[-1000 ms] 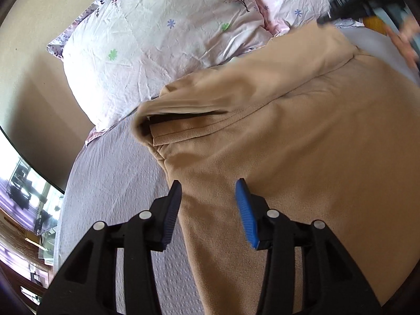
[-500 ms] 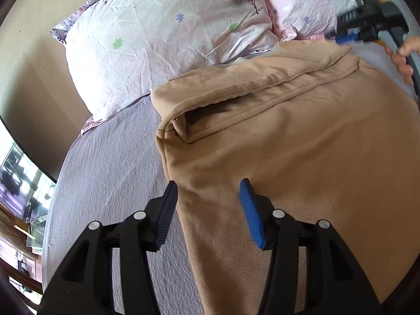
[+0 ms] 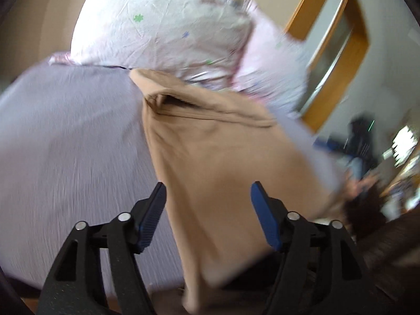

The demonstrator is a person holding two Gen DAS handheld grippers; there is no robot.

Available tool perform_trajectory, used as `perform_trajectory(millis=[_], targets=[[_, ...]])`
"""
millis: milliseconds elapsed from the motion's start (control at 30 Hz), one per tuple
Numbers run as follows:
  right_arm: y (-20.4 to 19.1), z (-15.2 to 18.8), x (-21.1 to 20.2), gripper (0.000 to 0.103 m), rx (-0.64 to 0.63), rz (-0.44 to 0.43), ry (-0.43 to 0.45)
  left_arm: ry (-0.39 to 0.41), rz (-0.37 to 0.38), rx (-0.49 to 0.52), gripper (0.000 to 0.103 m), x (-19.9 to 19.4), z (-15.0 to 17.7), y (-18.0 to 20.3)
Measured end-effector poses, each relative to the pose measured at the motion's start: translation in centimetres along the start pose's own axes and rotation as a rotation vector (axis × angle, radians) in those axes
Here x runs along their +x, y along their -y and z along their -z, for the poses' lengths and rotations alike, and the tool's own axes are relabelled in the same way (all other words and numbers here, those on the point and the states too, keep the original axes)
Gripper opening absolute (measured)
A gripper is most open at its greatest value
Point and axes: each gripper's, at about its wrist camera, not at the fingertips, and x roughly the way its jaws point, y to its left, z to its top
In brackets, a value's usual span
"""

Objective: Fold small clothes

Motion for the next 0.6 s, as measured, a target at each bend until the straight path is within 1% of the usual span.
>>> perform_trajectory(millis=[33, 67, 100, 167, 233, 300, 333, 400, 433, 533, 567, 600], targets=[[-0.3, 1.5, -0.9, 0.091, -0.006, -0.005, -0.009, 0.01, 0.028, -0.02, 0.071, -1.0, 0.8, -0.4], [-0.5, 3.8, -2.3, 0.091, -0.003, -0.013, -0.027, 0.026, 0.046, -0.05, 0.071, -2.5, 2.3, -1.0], [-0.6, 5.3, -3.2, 0.091, 0.011, -0.019, -0.041, 0.029, 0.05, -0.068, 0.071, -3.3, 3.1, -1.4], [0.4, 8.8, -4.6, 0.091, 0.077, -0.02, -0.081, 0.01, 0.072, -0.118, 0.071, -4.7, 5.7, -2.5], [1.7, 11.1, -5.0, 0.091, 0.141, -0.001, -0.121, -0.024, 0.073, -0.15, 0.071, -4.9, 7.4, -3.1], [3.6, 12.7, -3.8, 0.091, 0.211, 0.028, -0.159, -0.065, 0.065, -0.161, 0.071, -4.1, 8.5, -3.3], [4.4, 13.1, -3.1, 0.091, 0.242, 0.022, -0.167, -0.083, 0.065, -0.163, 0.072, -3.4, 8.8, -3.3], [5.7, 13.5, -1.5, 0.089, 0.289, -0.036, -0.156, -0.125, 0.075, -0.176, 0.071, -0.9, 9.0, -3.4], [5.9, 13.5, -0.6, 0.088, 0.296, -0.082, -0.144, -0.137, 0.087, -0.185, 0.071, 0.3, 9.1, -3.4], [5.9, 13.5, 1.1, 0.071, 0.298, -0.156, -0.139, -0.143, 0.119, -0.199, 0.07, 3.0, 8.8, -2.9], [5.7, 13.6, 1.6, 0.049, 0.292, -0.187, -0.143, -0.139, 0.122, -0.202, 0.065, 3.6, 8.6, -2.6], [5.2, 13.8, 1.8, 0.022, 0.281, -0.203, -0.15, -0.136, 0.127, -0.211, 0.061, 4.1, 8.6, -2.5]])
